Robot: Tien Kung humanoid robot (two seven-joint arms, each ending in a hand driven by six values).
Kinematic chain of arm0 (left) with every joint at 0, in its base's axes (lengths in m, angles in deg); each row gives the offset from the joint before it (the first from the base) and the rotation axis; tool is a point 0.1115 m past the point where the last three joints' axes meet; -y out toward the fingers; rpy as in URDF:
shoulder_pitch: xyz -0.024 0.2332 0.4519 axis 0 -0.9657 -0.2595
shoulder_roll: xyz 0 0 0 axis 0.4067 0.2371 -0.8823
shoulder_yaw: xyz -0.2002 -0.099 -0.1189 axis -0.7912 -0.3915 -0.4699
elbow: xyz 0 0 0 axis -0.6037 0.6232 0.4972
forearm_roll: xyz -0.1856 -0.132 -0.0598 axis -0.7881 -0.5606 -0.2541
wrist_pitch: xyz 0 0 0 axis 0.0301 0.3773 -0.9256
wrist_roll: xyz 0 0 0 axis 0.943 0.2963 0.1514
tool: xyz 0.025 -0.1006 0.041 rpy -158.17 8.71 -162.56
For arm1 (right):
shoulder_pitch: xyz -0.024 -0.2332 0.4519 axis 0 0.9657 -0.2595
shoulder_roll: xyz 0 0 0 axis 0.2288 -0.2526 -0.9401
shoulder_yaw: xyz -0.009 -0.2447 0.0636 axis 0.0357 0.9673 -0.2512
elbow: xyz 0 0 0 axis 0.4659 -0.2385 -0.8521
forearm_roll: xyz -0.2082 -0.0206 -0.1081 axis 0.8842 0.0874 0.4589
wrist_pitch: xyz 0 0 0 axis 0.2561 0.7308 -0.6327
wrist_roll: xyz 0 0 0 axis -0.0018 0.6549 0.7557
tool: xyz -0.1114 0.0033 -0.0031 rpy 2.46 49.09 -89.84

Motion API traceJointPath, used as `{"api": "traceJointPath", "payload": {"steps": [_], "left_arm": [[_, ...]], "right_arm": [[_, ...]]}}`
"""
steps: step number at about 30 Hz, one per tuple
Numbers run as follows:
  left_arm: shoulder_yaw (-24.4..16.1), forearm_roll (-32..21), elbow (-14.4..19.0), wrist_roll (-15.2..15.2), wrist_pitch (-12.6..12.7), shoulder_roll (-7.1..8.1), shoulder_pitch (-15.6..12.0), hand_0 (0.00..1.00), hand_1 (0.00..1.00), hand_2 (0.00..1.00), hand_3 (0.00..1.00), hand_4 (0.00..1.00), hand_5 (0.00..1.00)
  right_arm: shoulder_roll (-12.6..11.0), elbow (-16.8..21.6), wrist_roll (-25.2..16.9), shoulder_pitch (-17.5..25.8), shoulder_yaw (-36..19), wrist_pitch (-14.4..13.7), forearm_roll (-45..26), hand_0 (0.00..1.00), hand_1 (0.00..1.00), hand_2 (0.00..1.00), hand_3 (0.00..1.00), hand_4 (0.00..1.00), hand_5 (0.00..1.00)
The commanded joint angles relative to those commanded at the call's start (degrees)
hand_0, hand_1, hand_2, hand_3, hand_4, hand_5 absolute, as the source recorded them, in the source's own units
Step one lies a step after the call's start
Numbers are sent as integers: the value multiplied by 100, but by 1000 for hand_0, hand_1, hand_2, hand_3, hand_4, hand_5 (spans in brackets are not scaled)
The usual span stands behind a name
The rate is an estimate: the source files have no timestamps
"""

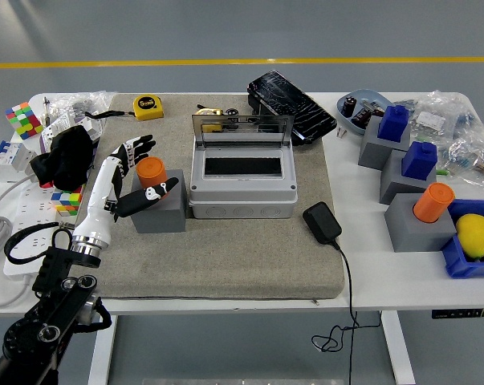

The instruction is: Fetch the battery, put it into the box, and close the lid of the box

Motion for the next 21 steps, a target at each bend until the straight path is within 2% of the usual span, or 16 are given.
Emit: {"api": "traceJointPath", "payload": {"steps": [3,4,9,10,15,16,21], "left_arm": [[50,-116,-83,83,39,0,28,712,780,753,789,998,170],[70,-152,-128,93,50,0,44,615,713,723,785,998,87],[164,-318,-305,162,59,0,123,615,713,723,785,998,87],[171,-358,-329,168,52,0,141,396,620,660,778,998,2],[225,-438,-409,169,12,0,234,396,620,660,778,998,2],[239,-454,-428,168,4,0,252,274,469,628,730,998,2],[330,-565,-500,192,-17,0,299,274,469,628,730,998,2]], "right_arm": [[2,0,0,3,10,2,-8,634,643,670,570,991,506],[3,0,7,4,6,3,2,633,643,670,570,991,504],[1,0,20,8,19,10,3,633,643,670,570,991,504],[-2,0,21,6,30,14,-1,634,644,671,571,991,505],[-1,0,29,-8,41,25,-10,634,644,671,571,991,505],[1,0,33,-10,39,28,-6,634,643,671,570,991,504],[8,0,40,-12,39,34,-5,634,643,671,570,991,504]]}}
